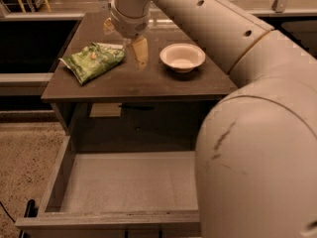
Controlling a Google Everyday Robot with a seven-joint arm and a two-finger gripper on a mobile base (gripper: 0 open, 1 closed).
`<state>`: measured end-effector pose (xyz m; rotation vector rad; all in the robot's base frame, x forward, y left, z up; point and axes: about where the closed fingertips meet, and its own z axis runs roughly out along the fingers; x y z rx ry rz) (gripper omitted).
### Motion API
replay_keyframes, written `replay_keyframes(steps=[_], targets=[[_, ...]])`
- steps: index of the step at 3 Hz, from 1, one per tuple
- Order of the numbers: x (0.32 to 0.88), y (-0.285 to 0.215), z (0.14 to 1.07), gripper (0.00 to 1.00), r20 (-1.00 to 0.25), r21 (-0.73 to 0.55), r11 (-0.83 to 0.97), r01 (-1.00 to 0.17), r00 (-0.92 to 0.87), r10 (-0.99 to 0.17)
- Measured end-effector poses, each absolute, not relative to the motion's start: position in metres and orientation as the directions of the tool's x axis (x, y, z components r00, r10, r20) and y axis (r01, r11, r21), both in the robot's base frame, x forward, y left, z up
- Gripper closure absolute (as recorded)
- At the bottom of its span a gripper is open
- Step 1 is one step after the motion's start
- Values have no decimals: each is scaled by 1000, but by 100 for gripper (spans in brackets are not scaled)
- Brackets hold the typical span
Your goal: Place green jalapeno chip bag into top drawer
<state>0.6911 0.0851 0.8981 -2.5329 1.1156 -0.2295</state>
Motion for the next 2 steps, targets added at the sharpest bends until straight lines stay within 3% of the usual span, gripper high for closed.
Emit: replay_keyframes(steps=[2], targets=[[723,158,859,18,-88,-398,-643,-654,725,-683]])
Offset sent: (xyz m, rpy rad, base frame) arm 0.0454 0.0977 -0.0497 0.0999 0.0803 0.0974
